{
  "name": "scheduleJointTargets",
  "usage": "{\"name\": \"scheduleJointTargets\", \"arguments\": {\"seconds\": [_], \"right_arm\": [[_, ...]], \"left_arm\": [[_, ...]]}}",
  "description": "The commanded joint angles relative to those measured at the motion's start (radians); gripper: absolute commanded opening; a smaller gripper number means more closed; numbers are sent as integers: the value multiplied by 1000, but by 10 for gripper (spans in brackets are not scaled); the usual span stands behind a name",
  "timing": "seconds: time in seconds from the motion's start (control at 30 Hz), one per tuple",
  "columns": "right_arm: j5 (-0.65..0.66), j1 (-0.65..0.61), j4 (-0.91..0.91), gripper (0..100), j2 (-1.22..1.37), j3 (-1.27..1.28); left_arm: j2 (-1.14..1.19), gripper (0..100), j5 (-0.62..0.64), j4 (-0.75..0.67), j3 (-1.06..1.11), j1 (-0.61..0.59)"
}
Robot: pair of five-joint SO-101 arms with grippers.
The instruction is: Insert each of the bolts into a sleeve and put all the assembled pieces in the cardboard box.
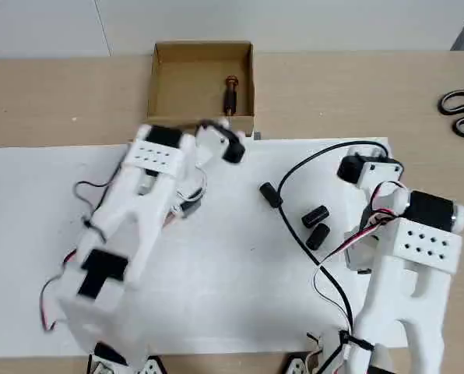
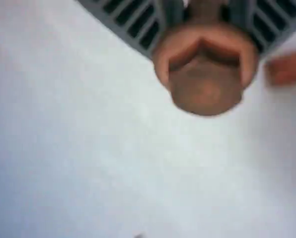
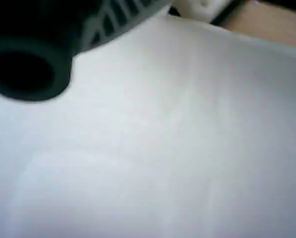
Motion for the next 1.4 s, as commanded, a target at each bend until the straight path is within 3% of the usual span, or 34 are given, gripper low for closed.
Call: {"name": "scheduleJointTargets", "arguments": {"seconds": [0.0, 0.17, 0.37, 0.73, 1.1, 1.37], "right_arm": [[-87, -16, 21, 4, -36, -60], [-123, -147, 16, 4, -188, -60], [-238, -372, -51, 4, -429, -58], [-353, -582, -282, 3, -704, 183], [-353, -760, -545, 3, -1044, 575], [-350, -911, -728, 3, -1155, 770]], "left_arm": [[-204, 5, 110, 58, -58, 3], [-307, 5, 261, 146, -51, -8], [-414, 5, 410, 147, -51, -98], [-827, 5, 537, 138, 58, -100], [-1361, 5, 838, -236, 618, -100], [-1731, 5, 875, -443, 955, -81]]}}
